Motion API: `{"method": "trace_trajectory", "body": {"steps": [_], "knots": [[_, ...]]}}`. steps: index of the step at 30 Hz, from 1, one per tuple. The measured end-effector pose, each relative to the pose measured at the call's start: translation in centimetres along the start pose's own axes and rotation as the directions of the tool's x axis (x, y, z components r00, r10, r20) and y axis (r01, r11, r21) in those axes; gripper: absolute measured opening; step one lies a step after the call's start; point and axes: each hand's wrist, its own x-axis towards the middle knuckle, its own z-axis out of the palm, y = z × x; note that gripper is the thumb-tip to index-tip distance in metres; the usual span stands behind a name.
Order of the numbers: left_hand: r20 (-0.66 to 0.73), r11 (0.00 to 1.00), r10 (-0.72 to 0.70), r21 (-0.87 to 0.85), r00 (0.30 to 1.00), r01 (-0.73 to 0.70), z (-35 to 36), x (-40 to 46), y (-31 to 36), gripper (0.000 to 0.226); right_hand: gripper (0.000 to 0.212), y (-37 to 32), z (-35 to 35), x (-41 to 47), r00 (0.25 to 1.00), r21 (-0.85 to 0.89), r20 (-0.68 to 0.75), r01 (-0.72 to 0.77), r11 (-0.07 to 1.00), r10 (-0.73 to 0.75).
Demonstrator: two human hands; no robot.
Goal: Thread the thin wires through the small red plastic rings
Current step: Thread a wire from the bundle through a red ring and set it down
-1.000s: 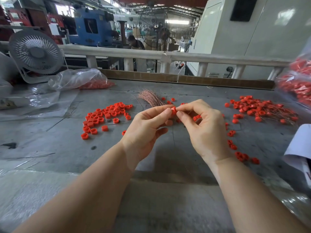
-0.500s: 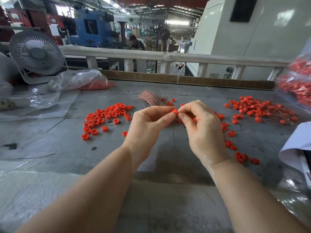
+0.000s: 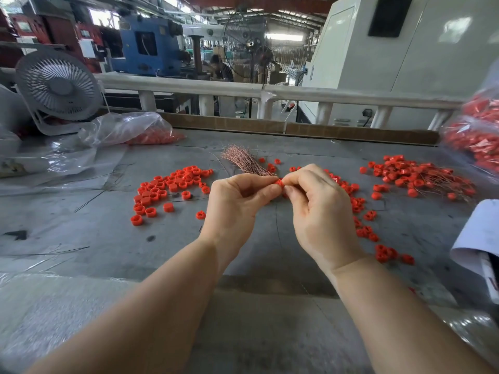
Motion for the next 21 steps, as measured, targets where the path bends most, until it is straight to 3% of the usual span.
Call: {"method": "trace_trajectory", "body": {"steps": [12, 17, 21], "knots": [[0.009, 0.999, -0.028, 0.024, 1.000, 0.027, 0.01, -0.05, 0.08, 0.015, 0.008, -0.10, 0.32, -0.09, 1.000, -0.051, 0.002, 0.024, 0.998, -0.024], [0.059, 0.933, -0.266, -0.234, 0.962, 0.273, 0.22, 0.47, -0.22, 0.013, 0.011, -0.03, 0.37, 0.10, 0.984, 0.200, -0.024, -0.171, 0.965, 0.179], [0.120, 0.850, -0.355, -0.372, 0.927, 0.374, -0.06, 0.58, -0.15, 0.019, 0.014, 0.24, 0.19, 0.06, 0.970, 0.243, -0.012, -0.231, 0.942, 0.241]]}}
